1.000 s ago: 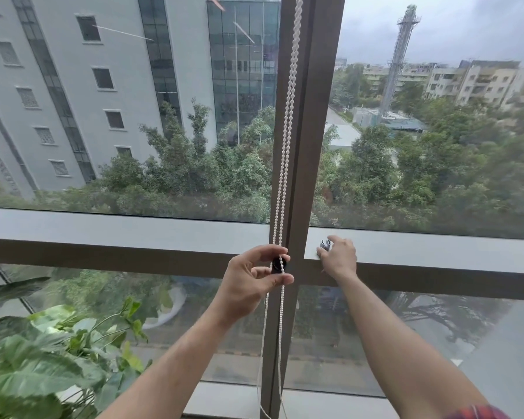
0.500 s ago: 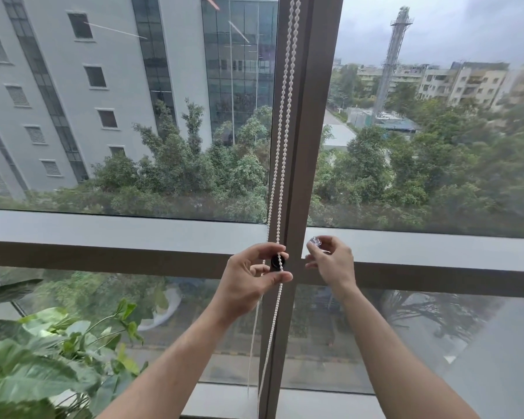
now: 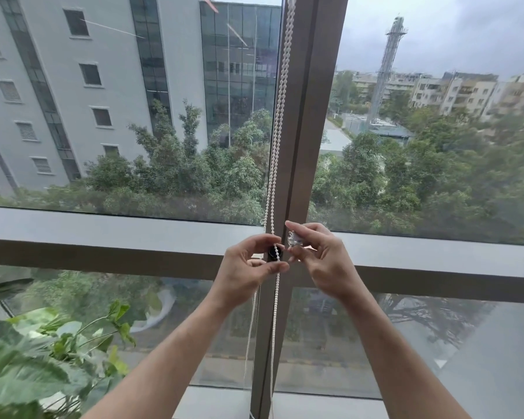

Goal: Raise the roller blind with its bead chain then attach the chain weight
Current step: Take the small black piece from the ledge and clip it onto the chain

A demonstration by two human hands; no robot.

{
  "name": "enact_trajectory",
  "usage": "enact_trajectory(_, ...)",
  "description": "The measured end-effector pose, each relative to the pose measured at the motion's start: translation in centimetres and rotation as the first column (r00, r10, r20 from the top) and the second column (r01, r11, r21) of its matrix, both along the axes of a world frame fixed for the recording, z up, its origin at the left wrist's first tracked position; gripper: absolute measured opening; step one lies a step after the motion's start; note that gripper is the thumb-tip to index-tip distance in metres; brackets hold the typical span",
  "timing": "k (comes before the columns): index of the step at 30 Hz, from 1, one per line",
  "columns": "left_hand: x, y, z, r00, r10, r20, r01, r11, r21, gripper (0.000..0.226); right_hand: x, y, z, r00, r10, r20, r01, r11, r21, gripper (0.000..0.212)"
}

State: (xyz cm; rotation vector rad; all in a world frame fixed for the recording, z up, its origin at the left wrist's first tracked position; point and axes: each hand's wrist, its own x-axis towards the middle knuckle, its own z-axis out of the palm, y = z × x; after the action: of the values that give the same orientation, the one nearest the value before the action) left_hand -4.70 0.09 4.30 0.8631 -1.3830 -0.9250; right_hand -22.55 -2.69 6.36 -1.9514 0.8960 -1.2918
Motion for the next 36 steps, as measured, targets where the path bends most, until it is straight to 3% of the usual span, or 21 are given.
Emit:
enact_trajectory(6, 0.2, -0.4, 0.2, 0.999, -0.036, -0.005, 0.036, 0.999, 0.025, 0.040, 0.2, 1.0, 2.2, 0.952, -0.022, -0.306, -0.024, 0.989, -0.146, 0.042)
enact_trajectory(16, 0.4, -0.6, 0.5, 0.992, -0.119, -0.034, 0.122, 0.990, 0.077, 0.038, 0.8, 1.1, 4.8, 0.893, -0.066, -0.445, -0.081, 0.950, -0.302, 0.022)
enact_trajectory(26, 0.7, -0.5, 0.9, 0.984, -0.164, -0.062, 0.171, 0.976, 0.136, 0.034, 1.0, 0.5, 6.1, 0.854, -0.010, -0.520, -0.150, 0.953, -0.264, 0.016)
enact_trajectory(36, 1.3, -0.7, 1.4, 0.970, -0.242, 0.004, 0.236, 0.950, 0.203, 0.039, 0.9, 0.6, 6.9, 0.824, -0.013, -0.567, -0.148, 0.960, -0.236, 0.023)
